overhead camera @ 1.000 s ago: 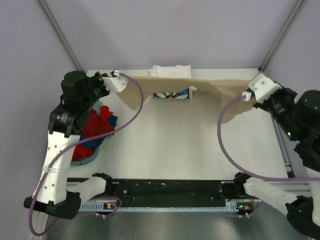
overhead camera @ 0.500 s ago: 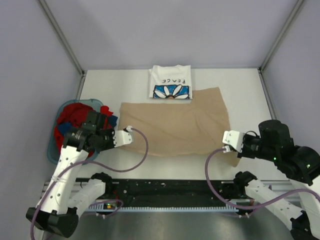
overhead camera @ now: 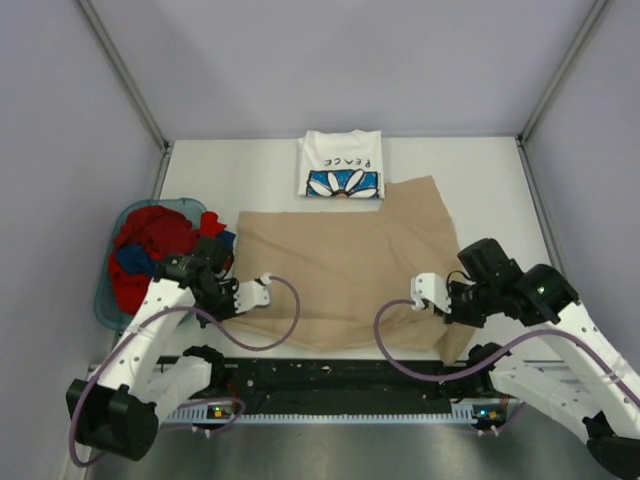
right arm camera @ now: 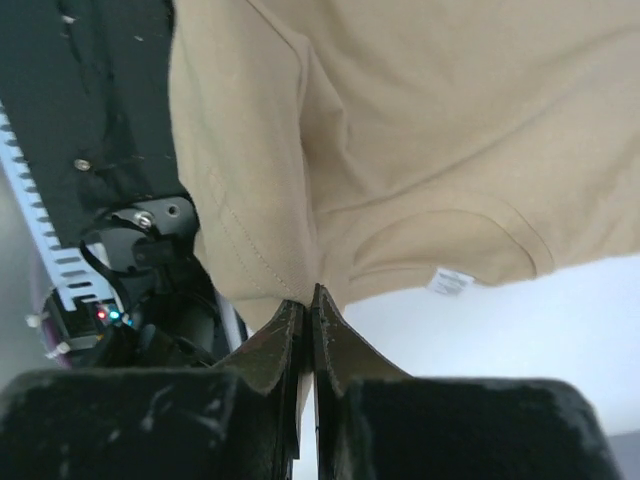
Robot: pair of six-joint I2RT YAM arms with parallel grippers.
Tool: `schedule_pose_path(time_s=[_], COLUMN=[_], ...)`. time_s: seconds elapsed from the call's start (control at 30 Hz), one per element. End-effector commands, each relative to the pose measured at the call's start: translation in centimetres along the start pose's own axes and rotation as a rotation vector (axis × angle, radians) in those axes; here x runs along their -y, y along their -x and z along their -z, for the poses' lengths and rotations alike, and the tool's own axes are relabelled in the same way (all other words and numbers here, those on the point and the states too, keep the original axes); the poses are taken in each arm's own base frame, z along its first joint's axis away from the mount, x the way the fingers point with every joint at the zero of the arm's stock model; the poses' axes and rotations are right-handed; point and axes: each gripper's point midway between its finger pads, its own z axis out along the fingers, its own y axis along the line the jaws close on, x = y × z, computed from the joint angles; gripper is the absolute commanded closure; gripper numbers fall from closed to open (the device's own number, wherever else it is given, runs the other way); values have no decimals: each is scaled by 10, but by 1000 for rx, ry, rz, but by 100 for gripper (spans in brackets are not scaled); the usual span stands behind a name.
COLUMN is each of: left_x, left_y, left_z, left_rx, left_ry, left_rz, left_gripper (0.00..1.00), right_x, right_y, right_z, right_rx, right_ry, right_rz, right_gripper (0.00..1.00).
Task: Fold and stack the t-shirts
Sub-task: Fold the flattened tshirt in 1/3 of the way
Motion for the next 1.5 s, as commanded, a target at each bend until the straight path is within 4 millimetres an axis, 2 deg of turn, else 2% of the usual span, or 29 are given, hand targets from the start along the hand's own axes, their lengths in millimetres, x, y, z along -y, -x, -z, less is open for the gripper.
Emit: schedule_pose_path(time_s=[0.0,0.1,0.23,0.3,0.4,0.63,0.73,0.9,1.1,1.17,1.23,1.27,1.37,1.43,1.47], left_x=[-37,-53,-65,-74,-93,-104,-109,-123,-145,-154,-159,-161,-153,-132,-118], left_y=[5,16,20,22,24,26,26,24,37,40,45,49,63,76,79], left_z=[3,-4,-20,-24,-28,-49,-54,-51,-44,-39,-31,-25,-13,-14,-22], left_rx=[-37,-21,-35,-43,-47,-91,-102,-128,-65,-43,-8,18,93,146,146], left_ry=[102,103,77,90,145,101,106,169,276,325,364,379,368,289,251], left_rz=[103,142,172,193,231,271,271,267,321,342,352,352,317,252,222], left_gripper=[100,100,100,100,100,100,100,92,71,69,59,59,57,57,57], right_x=[9,59,121,143,162,166,167,167,172,178,187,191,198,201,203], right_y=[-33,-35,-26,-24,-24,-37,-35,-34,-36,-35,-34,-33,-34,-33,-32], right_z=[35,27,12,7,2,-25,-30,-40,-48,-52,-54,-54,-59,-61,-62], right_rx=[-236,-320,-311,-301,-281,-287,-274,-261,-265,-267,-270,-274,-284,-285,-282], right_ry=[-75,-229,-393,-445,-467,-366,-354,-325,-312,-312,-327,-333,-322,-318,-320], right_rz=[-7,30,121,177,189,246,258,265,269,275,285,287,292,297,299], right_gripper=[100,100,100,100,100,100,100,100,100,100,100,100,100,100,100])
